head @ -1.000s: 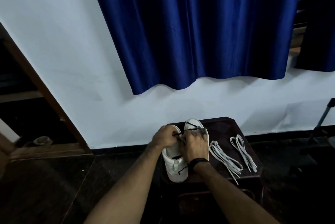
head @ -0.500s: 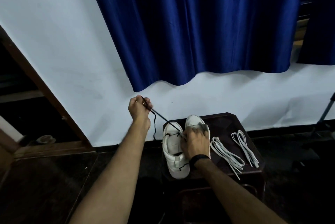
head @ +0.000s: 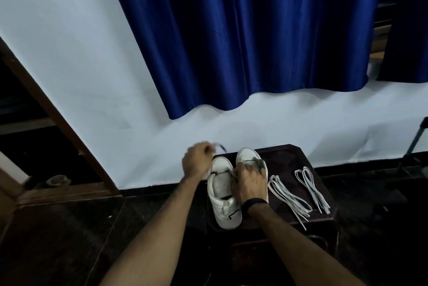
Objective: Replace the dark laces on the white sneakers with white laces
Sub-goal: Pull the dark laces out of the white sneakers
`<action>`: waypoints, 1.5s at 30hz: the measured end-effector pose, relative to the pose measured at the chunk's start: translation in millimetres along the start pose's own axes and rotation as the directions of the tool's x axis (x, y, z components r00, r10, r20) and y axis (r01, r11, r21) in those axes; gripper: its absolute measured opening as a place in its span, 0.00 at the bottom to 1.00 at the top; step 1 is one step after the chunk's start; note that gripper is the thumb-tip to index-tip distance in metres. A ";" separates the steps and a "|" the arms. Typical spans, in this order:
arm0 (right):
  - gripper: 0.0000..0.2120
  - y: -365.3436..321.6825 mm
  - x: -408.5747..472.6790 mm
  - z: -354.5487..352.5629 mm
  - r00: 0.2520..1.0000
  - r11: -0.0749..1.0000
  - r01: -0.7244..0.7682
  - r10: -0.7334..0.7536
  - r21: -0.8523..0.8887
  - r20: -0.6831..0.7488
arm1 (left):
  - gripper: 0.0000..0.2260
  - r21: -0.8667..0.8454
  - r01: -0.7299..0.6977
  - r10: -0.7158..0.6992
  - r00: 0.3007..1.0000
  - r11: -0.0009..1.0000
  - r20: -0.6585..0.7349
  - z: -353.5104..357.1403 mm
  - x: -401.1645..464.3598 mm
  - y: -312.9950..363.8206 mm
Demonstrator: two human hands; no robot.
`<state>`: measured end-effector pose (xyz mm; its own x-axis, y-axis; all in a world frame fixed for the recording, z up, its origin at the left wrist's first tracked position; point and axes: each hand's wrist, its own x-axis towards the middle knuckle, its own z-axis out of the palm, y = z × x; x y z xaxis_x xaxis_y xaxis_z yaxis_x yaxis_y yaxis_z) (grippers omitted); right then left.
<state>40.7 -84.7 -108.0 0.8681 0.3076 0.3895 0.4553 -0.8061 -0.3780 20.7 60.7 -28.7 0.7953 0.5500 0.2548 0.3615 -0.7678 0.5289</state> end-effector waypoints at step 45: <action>0.14 -15.5 41.2 -14.1 0.927 0.925 -0.005 -0.138 0.381 0.349 | 0.12 -0.826 0.036 0.004 0.999 0.563 0.046 -23.5 -1.0 47.6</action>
<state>66.6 -66.7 -74.2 0.8107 0.5729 0.1205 0.4917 -0.5545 -0.6714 25.7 31.3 15.3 0.8185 0.5312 0.2189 -0.1695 -0.1408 0.9754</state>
